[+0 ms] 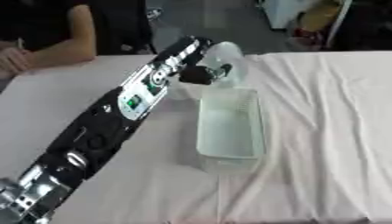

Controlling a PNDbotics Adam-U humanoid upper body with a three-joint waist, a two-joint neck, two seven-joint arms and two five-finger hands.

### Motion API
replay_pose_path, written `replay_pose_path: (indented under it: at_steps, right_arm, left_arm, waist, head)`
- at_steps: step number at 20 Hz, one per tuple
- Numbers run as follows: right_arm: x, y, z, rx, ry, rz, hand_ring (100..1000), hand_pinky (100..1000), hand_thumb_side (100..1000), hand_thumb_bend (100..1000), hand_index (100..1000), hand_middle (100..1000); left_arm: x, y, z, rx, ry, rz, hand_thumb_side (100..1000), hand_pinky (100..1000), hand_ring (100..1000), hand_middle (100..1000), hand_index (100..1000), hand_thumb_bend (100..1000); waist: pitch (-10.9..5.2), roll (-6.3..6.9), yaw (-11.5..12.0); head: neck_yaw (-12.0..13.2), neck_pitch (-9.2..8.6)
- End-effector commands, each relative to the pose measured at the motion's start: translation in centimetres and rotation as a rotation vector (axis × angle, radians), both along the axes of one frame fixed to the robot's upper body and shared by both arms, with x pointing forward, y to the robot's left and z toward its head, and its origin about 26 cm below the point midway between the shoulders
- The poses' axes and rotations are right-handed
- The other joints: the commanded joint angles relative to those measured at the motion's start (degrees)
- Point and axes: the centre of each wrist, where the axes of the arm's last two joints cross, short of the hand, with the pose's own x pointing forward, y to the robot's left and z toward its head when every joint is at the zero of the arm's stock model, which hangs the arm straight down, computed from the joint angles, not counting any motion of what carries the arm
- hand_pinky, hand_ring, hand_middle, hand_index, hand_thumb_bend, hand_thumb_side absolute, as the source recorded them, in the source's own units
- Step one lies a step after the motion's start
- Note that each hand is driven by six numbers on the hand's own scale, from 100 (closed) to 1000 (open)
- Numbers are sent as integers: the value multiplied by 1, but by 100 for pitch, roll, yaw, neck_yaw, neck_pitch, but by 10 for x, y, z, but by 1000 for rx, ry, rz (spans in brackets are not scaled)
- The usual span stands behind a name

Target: Pick up objects on the table and place them in the box.

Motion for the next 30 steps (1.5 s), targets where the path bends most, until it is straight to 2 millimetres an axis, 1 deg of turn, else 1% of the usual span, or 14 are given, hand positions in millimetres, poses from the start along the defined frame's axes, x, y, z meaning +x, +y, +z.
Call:
replay_pose_path:
  at_steps: [1, 2, 3, 4, 5, 7, 21, 23, 24, 25, 26, 27, 28, 30]
  right_arm:
    - [-1, 1, 11, -11, -36, 10, 842, 708, 457, 100, 948, 917]
    - [-1, 1, 11, -11, -37, 10, 842, 708, 456, 100, 948, 917]
    - [-1, 1, 11, -11, -37, 10, 842, 708, 456, 100, 948, 916]
    - [-1, 1, 11, -11, -37, 10, 842, 708, 456, 100, 948, 916]
    - [-1, 1, 11, -11, -38, 10, 842, 708, 456, 100, 948, 916]
    - [-1, 1, 11, -10, -38, 8, 841, 708, 458, 100, 948, 917]
    - [-1, 1, 10, -11, -34, 7, 841, 707, 459, 100, 948, 916]
    - [-1, 1, 10, -11, -34, 7, 841, 707, 460, 100, 947, 916]
    - [-1, 1, 10, -10, -34, 7, 841, 707, 462, 100, 948, 916]
    - [-1, 1, 10, -8, -35, 6, 841, 707, 462, 100, 948, 916]
    - [-1, 1, 10, -7, -35, 6, 841, 707, 464, 100, 948, 916]
    - [-1, 1, 10, -6, -35, 6, 841, 707, 464, 100, 948, 916]
    - [-1, 1, 10, -4, -36, 5, 841, 706, 465, 100, 948, 916]
    - [-1, 1, 10, -3, -36, 5, 841, 707, 471, 100, 948, 916]
  left_arm:
    - [0, -15, 9, 120, -41, -100, 213, 410, 352, 445, 555, 100]
    - [-2, -18, 7, 215, -30, -156, 272, 642, 635, 736, 832, 101]
    - [-3, -19, 8, 292, -18, -196, 590, 786, 830, 885, 952, 442]
    - [-5, -21, 10, 399, -8, -249, 825, 849, 898, 942, 993, 719]
    - [-6, -21, 15, 470, -13, -277, 931, 891, 931, 971, 1000, 869]
    - [-6, -17, 21, 531, -28, -287, 1000, 916, 949, 987, 1000, 994]
    - [-4, -11, 28, 555, -60, -261, 1000, 966, 968, 1000, 1000, 1000]
    - [-5, -9, 25, 469, -58, -258, 1000, 977, 952, 998, 1000, 931]
    - [-5, -8, 22, 381, -56, -258, 980, 907, 823, 906, 1000, 719]
    - [-6, -4, 18, 210, -60, -249, 990, 927, 847, 921, 1000, 733]
    - [-7, 0, 15, 34, -62, -233, 898, 710, 520, 694, 1000, 664]
    - [-9, 4, 13, -154, -64, -213, 907, 731, 554, 726, 1000, 665]
    - [-12, 5, 16, -356, -78, -205, 782, 607, 361, 523, 982, 671]
    - [-23, 10, 30, -735, -103, -232, 692, 593, 335, 493, 984, 711]
  waist:
    - [-68, -8, -16]
    - [-68, -5, -21]
    - [-68, -4, -21]
    - [-71, 0, -22]
    - [-73, 0, -19]
    - [-73, -2, -13]
    - [-82, -2, -2]
    - [-78, -4, -3]
    - [-72, -11, -2]
    - [-67, -18, 1]
    - [-62, -24, 3]
    - [-58, -27, 2]
    - [-52, -35, 5]
    - [-46, -39, 9]
  head:
    - [59, -65]
    - [62, -67]
    - [61, -67]
    - [61, -67]
    - [56, -69]
    - [39, -74]
    - [55, -98]
    - [46, -111]
    - [41, -118]
    - [36, -126]
    - [32, -134]
    - [30, -141]
    - [27, -149]
    - [23, -164]
